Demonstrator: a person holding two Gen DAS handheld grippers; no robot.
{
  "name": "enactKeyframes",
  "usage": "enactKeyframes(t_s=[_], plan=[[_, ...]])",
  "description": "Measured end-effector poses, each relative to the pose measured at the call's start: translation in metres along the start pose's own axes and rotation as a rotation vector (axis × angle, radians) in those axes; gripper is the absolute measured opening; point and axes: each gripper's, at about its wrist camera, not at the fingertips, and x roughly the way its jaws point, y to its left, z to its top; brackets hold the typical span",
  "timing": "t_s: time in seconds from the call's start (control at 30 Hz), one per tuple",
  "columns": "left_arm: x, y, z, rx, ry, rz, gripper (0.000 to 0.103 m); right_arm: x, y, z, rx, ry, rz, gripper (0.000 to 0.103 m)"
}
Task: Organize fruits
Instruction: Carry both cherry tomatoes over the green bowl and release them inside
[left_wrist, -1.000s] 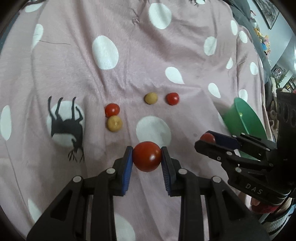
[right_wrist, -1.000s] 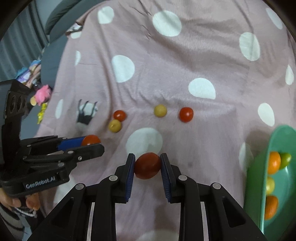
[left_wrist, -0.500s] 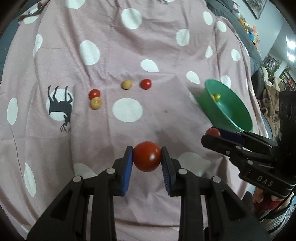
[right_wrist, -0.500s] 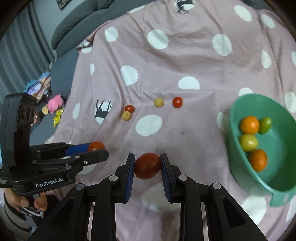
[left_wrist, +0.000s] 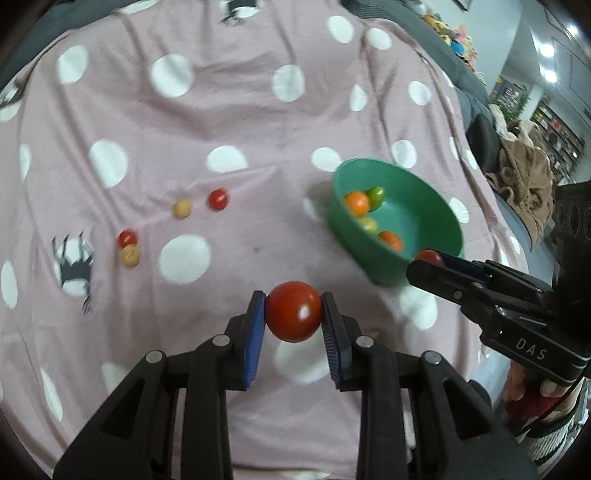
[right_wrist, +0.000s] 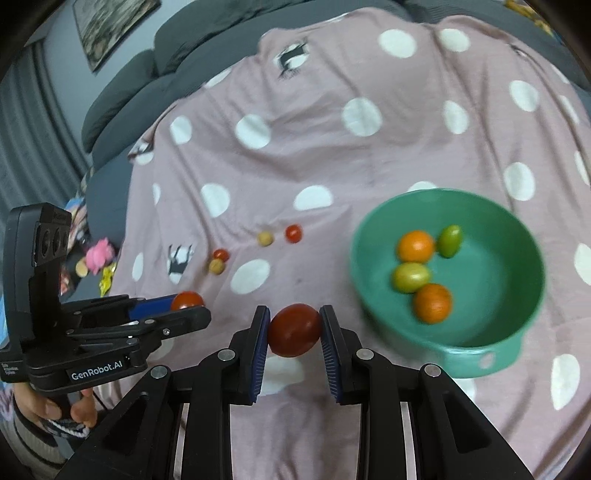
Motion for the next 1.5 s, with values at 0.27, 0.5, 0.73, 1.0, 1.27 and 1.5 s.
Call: enactKeyframes(t_s=[0.27,0.5,0.73,1.0,1.27,1.5], plan=[[0.031,-0.049,0.036,0.107,-0.007,-0.062,0.029,-0.016,-0.041,0.003,0.069,-0.061,-0.110,0.030],[0.074,-0.083,0.057,0.175,0.025,-0.104,0.029,-0.013,-0.072,0.006,0.105,-0.069,-0.194,0.030],[0.107,-0.088,0.059,0.190,0.081,-0.086,0.029,-0.002,-0.092,0.005,0.133,-0.049,-0.224,0.030],[0.105,-0.087,0.058,0.198,0.068,-0.089,0.046,0.005,-0.095,0.004,0.141,-0.031,-0.234,0.035],[0.065,-0.055,0.048,0.121,-0.006,-0.072,0.074,-0.031,-0.104,0.004,0.204,-0.118,-0.220,0.039],[0.037,0.020,-0.009,-0.060,0.059,0.036,0.074,-0.054,-0.108,-0.009,0.245,-0.124,-0.206,0.041]])
